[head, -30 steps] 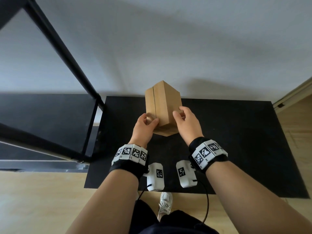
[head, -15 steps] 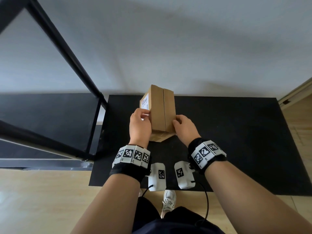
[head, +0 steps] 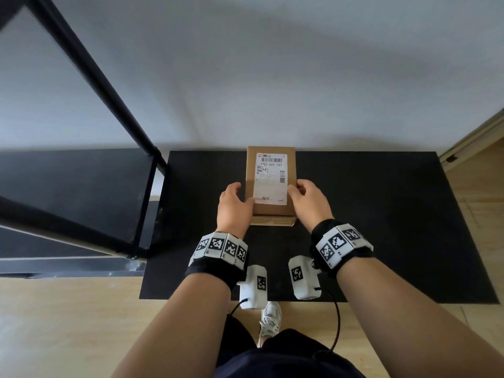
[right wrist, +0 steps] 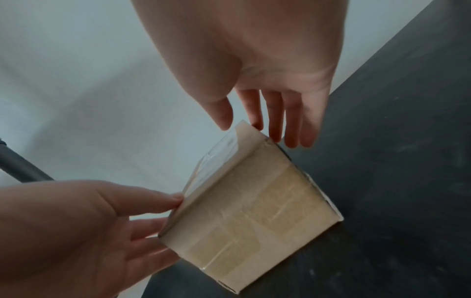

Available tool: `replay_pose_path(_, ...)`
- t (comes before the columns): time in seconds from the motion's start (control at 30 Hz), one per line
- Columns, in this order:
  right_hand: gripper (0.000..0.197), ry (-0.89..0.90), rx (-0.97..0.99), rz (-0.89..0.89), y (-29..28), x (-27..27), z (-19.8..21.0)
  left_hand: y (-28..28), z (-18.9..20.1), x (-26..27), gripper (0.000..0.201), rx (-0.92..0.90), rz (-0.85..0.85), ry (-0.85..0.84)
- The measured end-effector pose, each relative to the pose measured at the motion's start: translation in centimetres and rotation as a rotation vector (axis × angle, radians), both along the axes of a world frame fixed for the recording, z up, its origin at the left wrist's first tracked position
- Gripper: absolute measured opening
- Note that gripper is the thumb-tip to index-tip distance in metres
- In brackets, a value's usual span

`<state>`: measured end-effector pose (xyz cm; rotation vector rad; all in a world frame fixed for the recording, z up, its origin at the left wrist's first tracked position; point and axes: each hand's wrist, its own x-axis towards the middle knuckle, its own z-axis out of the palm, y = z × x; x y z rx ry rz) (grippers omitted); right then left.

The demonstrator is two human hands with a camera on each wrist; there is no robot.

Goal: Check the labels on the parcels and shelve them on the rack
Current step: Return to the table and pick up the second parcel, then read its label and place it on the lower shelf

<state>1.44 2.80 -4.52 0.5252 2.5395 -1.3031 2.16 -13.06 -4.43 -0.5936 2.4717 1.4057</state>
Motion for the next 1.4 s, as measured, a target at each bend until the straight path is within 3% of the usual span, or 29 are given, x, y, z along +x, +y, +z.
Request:
replay_pose_path(0.37, 0.038, -0.080, -0.032, 0.060, -0.3, 0.9, -0.2, 0.0, 0.4, 0.6, 0.038, 0.058, -0.135, -0.049)
replay_pose_path(0.6, 0.039, -0.028, -0.092, 0.020, -0.4, 0.1, 2.7, -0.7, 3.1, 0.5, 0.047, 0.172, 0.006, -0.003)
replay_pose_path(0.9, 0.036, 0.162, -0.262, 0.016, 0.4, 0.0, 10.2, -2.5, 10.0, -0.8, 0.031, 0.365, 0.089, 0.169)
replay_pose_path(1.07, 0.046, 0.314, -0.303, 0.042, 0.9, 0.0, 14.4, -2.7, 14.2, -0.8, 0.043, 0.465, 0.061, 0.287)
replay_pose_path(1.2, 0.041, 0.397, -0.304, 0.094, 1.1, 0.1, 16.3, -2.7, 16.4, -0.7, 0.047, 0.434, -0.004, 0.355)
replay_pose_path(1.4, 0.050, 0.476, -0.318, 0.069, 1.5, -0.1, 17.3, -2.6, 17.3, -0.9, 0.043, 0.443, -0.027, 0.381)
